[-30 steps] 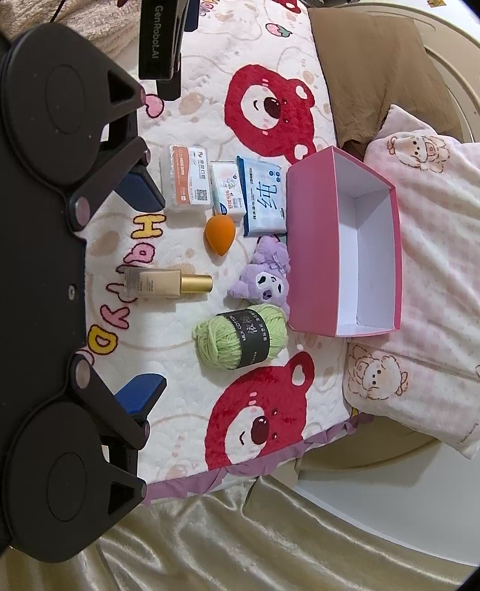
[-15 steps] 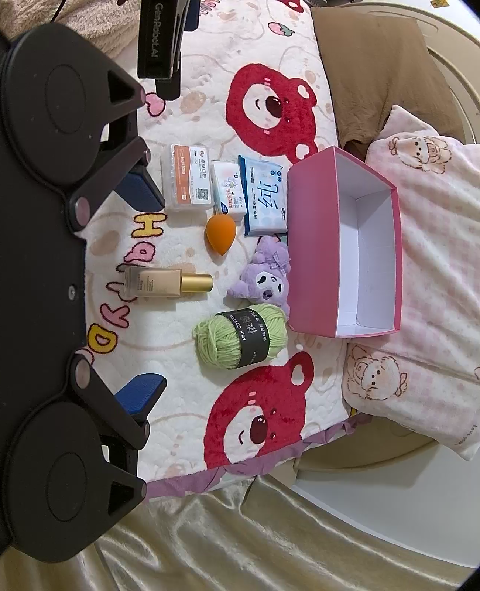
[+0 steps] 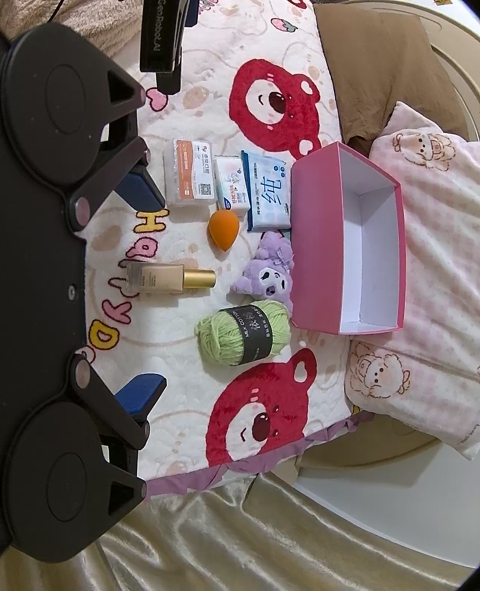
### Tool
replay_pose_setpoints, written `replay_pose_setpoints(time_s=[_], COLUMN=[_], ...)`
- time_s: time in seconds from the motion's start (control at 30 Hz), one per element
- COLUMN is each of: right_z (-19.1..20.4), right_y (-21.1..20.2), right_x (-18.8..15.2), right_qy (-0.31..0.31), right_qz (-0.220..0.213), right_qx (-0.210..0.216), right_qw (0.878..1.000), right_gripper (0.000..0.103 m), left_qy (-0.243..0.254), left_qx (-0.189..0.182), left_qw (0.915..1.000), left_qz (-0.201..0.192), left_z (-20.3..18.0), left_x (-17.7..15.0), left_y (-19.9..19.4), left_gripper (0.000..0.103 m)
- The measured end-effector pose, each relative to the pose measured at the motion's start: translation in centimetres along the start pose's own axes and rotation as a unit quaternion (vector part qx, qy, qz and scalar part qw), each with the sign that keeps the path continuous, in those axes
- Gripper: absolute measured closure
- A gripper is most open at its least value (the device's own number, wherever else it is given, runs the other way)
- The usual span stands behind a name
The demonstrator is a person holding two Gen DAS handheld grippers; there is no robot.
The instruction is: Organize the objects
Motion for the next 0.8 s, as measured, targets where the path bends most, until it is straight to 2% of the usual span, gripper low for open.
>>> replay_pose_setpoints(time_s=[0.8], right_z=[0.06], right_y=[0.30], right_x=[-0.19], right_qy=[-0.006], right_qz=[0.004], right_qx=[-0.006], right_qw=[1.000], right_gripper=[0.007], left_qy=[-0.006], left_qx=[0.001], left_qw=[1.0000], left_qz=[0.000], left_z=[0.10], left_x=[0.01], left_y=[-0.01], left_gripper=[0.000])
Point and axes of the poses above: each gripper's, at about its wrist camera, not at the fingertips, and y roughly the way its jaws point, z to its left, x to its top, the point moved 7 cm from there along y, roughly the way its jaws point, and after that the axes turned 2 degrees about z, right-handed, at the moved point
